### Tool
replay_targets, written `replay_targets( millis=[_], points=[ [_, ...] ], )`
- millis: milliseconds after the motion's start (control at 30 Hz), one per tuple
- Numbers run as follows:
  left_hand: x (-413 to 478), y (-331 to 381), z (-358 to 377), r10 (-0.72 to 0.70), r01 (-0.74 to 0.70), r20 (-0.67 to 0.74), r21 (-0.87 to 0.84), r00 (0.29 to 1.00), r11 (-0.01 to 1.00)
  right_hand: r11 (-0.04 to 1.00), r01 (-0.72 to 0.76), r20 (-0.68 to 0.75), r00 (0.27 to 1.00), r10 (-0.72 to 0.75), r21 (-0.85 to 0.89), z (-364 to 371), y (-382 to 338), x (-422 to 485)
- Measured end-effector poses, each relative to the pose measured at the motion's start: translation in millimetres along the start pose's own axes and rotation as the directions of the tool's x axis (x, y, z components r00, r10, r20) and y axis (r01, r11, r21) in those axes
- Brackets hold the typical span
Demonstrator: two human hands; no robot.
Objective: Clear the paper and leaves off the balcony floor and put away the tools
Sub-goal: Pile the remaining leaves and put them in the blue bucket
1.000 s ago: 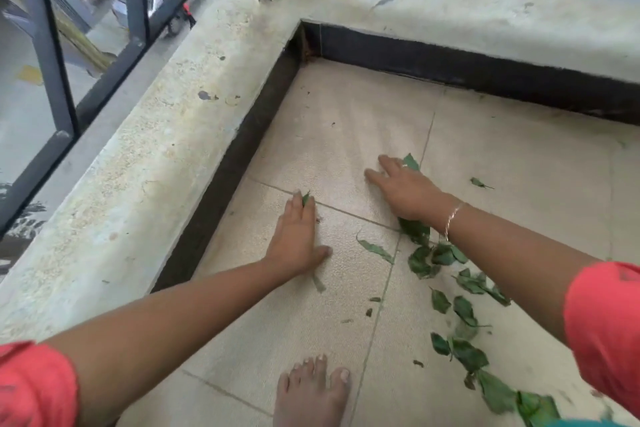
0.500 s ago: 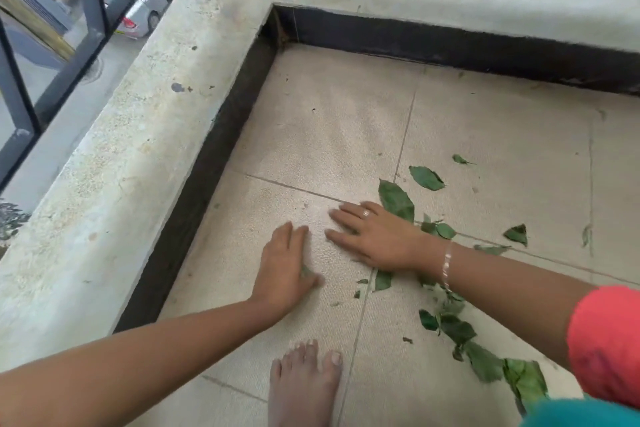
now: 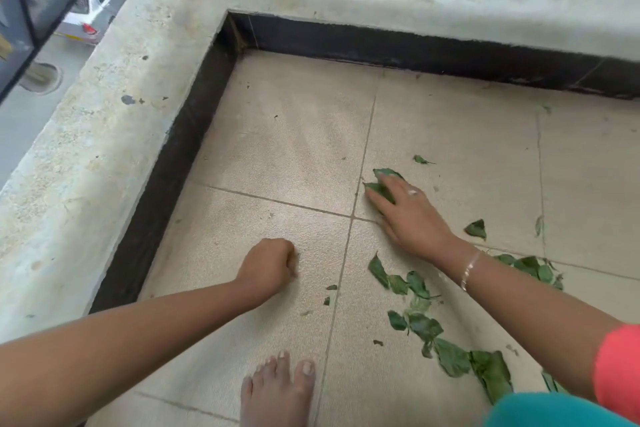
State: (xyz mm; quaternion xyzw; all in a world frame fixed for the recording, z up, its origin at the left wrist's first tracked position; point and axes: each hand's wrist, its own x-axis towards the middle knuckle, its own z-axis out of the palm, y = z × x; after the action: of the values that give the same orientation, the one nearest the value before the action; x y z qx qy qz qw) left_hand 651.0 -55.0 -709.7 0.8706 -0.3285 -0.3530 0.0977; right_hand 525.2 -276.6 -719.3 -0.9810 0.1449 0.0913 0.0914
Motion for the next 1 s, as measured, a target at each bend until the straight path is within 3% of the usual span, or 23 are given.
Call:
replay_targets(
  millis=[100,167,267,367,433,533,700,800,867,933,967,1000],
  points=[
    [14,36,-7,0.116,-0.051,0.186,-0.320,0.976,0.946,0.997,0.034,0.047,0.998,-0.031,-0.074,2,17,-2],
    [17,58,-13,0.253,-0.087,0.306,-0.468,0.918,0.880,0.991,-0.135,-0.131,0.982,0.135,0.008,-5,39,-25],
    [22,59,-18,0.270,-0.177,0.241,-0.348,0.932,0.921,0.933,-0.304,-0.270,0.898,0.348,0.192,-12,63,-37],
    [21,39,-19,0.161,-0.131,0.125,-0.217,0.979,0.967,0.919,-0.323,-0.073,0.935,0.346,0.225,-16,71,-3],
    [18,23,-19,0.109,-0.095,0.070,-0.182,0.992,0.979,0.919,-0.302,0.007,0.951,0.311,0.253,-15,68,21],
    [13,13,-16,0.094,-0.082,0.073,-0.151,0.993,0.985,0.974,-0.171,0.029,0.985,0.168,0.148,-12,41,29],
    [4,22,-6,0.192,-0.183,0.151,-0.072,0.970,0.981,0.990,0.144,0.075,0.987,-0.144,0.008,29,-31,-43],
    [2,23,-1,0.223,-0.217,0.165,-0.052,0.961,0.975,0.952,0.303,0.077,0.951,-0.299,-0.050,51,-23,-100],
    [1,21,-2,0.229,-0.223,0.144,-0.056,0.963,0.973,0.981,0.179,0.065,0.982,-0.175,-0.071,46,2,-133],
    [2,20,-7,0.220,-0.217,0.066,-0.047,0.973,0.975,0.989,-0.062,0.057,0.996,0.070,-0.131,32,39,-165],
    [3,19,-11,0.212,-0.211,0.012,-0.046,0.977,0.976,0.964,-0.205,0.053,0.975,0.217,-0.166,24,58,-179],
    [5,18,-14,0.205,-0.207,-0.045,-0.047,0.978,0.977,0.916,-0.395,0.019,0.917,0.398,-0.074,19,74,-189]
  ],
)
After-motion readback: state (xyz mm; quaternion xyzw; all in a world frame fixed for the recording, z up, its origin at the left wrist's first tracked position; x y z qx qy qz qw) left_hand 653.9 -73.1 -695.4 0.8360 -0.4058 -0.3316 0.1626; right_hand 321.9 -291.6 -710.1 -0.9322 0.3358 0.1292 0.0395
